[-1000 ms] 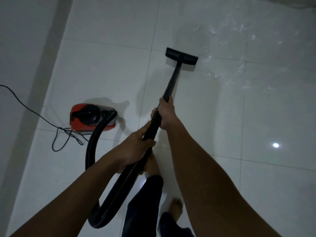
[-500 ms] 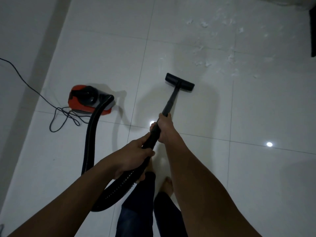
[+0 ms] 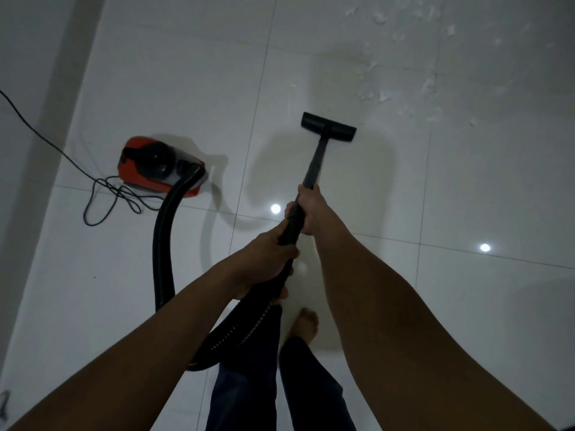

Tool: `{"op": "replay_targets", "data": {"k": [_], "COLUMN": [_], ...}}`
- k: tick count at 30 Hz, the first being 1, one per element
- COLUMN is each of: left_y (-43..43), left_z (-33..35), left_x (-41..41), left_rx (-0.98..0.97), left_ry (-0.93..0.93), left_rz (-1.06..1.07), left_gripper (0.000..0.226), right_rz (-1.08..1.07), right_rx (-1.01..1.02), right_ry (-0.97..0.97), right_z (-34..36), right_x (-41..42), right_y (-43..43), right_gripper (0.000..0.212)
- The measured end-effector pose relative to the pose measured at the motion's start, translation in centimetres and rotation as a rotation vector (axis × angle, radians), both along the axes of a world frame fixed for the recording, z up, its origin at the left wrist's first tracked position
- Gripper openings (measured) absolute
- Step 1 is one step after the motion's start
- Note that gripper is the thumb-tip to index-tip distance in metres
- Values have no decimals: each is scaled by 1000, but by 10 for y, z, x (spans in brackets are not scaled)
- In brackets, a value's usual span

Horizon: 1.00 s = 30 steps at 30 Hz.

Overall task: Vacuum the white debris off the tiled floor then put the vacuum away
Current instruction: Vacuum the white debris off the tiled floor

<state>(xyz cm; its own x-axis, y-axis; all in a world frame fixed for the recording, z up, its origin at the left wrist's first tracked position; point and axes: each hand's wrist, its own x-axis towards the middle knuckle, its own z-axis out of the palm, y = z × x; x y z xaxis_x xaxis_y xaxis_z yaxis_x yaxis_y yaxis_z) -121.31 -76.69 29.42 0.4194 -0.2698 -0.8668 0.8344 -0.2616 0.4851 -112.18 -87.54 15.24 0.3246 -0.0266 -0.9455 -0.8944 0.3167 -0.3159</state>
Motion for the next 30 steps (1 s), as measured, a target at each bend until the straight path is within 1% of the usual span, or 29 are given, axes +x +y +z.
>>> {"op": "replay_targets", "data": {"k": [3,10,14,16,19,23,25,30], "left_y": [2,17,27,32,38,44,44,37], "left_z": [-2,-9,-17,-20,-26,-32,-34,-39], "left_x": [19,75,115,134,164,203,221,268], "left_rx": [-29,-79,-80,-73,-37,-68,-93,-85], "left_ry": [-6,-3,-16,-32,-70,-68,-55,-57], "left_rz": [31,79,97,94,71,67,74,52], "left_gripper": [61,64,65,66,67,69,69,66], "right_rz": [21,56,83,90,90,74,75,61], "right_rx": [5,13,8,5,-4,-5,-11,-29], "right_ry": [-1,-30,-40,-42,-47,-64,-72,-72], "right_z": [-1,-7,-8,-9,-13,-20,-24,-30], "right_x": [23,82,124,144,176,215,233,279], "right_y": [2,18,28,33,41,45,45,36], "right_gripper": [40,40,29,27,28,34,33,31]}}
